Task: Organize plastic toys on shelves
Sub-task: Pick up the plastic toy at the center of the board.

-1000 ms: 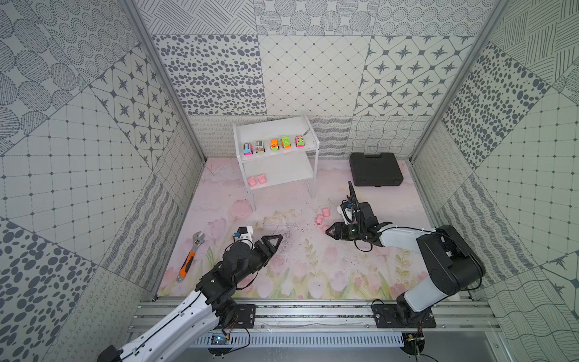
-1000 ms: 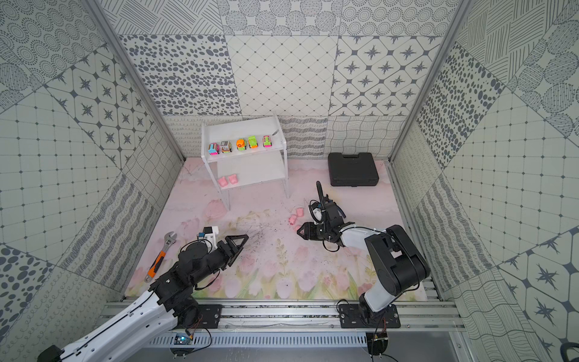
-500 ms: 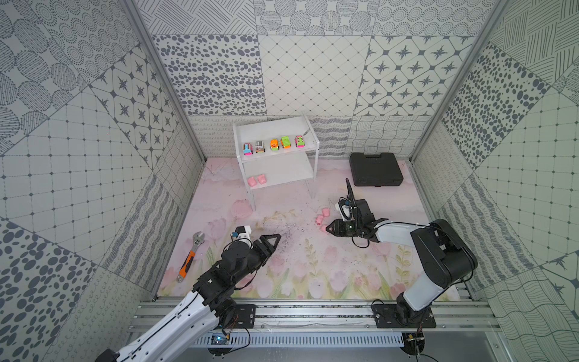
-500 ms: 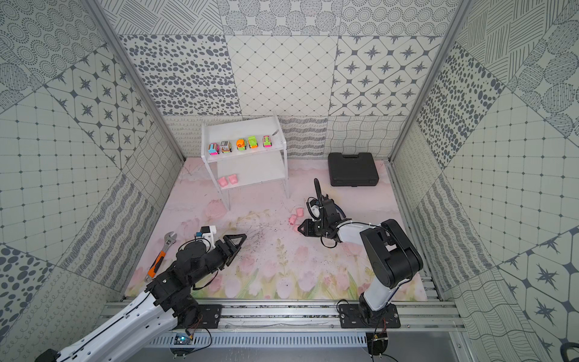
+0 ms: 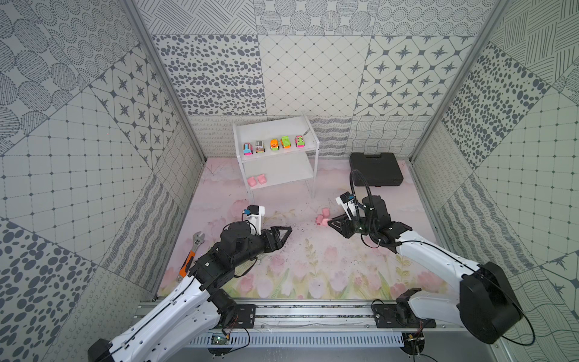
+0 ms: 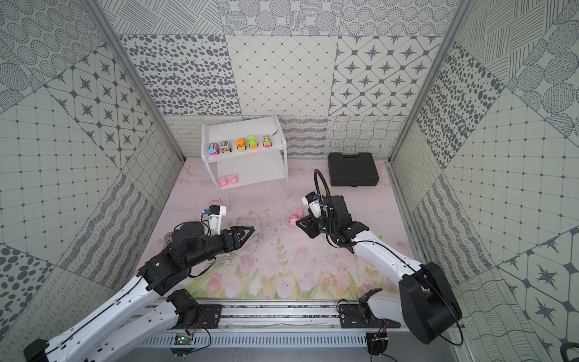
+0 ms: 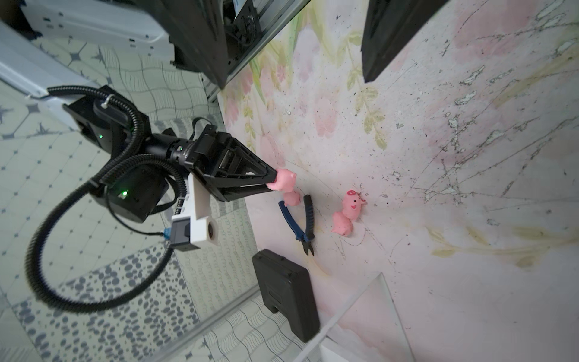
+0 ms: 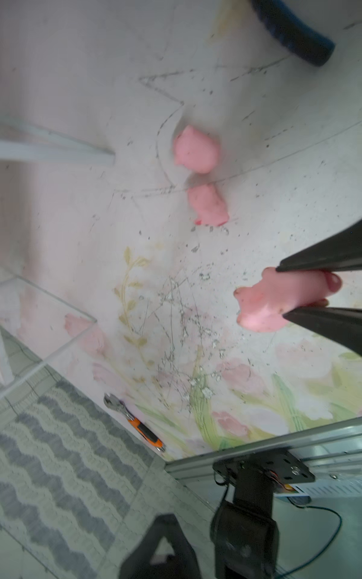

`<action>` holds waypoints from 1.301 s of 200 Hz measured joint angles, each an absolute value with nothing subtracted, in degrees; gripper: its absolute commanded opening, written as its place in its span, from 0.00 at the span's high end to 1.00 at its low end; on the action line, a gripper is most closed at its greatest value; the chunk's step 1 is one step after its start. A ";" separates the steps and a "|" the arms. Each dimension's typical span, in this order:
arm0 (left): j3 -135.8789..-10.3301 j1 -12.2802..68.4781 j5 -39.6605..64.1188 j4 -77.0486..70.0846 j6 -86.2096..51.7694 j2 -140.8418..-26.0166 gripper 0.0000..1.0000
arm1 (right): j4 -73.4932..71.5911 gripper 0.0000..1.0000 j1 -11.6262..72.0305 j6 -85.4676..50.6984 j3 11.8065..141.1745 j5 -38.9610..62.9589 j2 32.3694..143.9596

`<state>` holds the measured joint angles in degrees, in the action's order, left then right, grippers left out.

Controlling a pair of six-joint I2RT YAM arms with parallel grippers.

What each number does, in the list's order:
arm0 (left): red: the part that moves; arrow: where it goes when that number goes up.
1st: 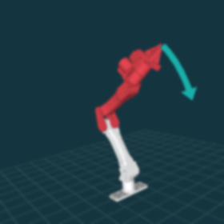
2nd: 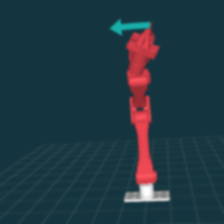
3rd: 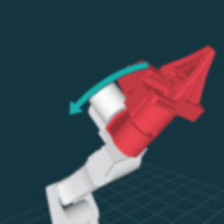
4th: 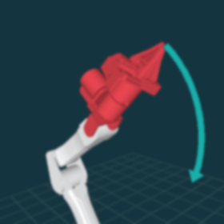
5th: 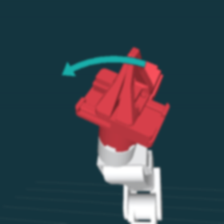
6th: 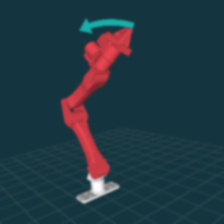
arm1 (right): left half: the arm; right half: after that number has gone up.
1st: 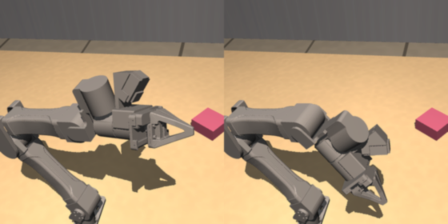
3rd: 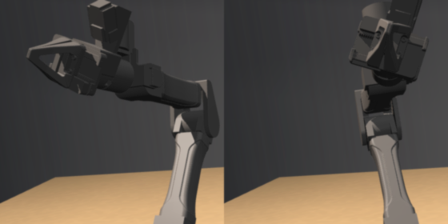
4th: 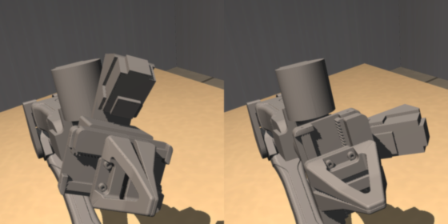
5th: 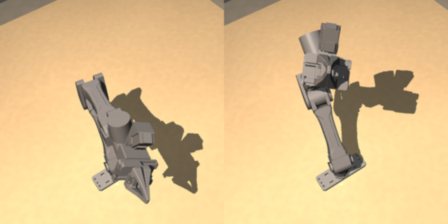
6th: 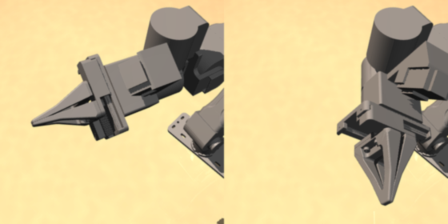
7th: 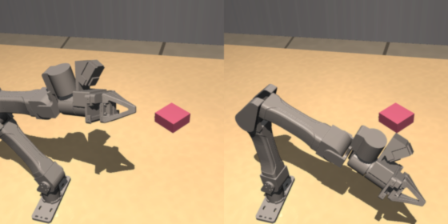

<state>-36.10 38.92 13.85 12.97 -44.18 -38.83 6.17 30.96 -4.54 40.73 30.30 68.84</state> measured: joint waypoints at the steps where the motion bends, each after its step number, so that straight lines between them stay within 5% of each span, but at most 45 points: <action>1: -36.38 38.92 14.15 13.10 -43.55 -38.94 0.29 | 6.31 0.77 31.22 -4.12 40.73 30.35 68.62; 49: -45.34 38.94 27.53 19.40 -23.99 -45.93 0.32 | 14.20 0.76 45.15 12.38 42.57 30.87 61.71; 109: -48.23 40.86 41.12 23.81 -15.22 -55.29 0.44 | 19.42 0.76 49.17 21.67 43.94 29.06 61.10; 260: -50.68 44.95 43.09 29.26 -6.74 -62.67 0.59 | 21.47 0.76 51.79 24.27 45.45 27.83 61.10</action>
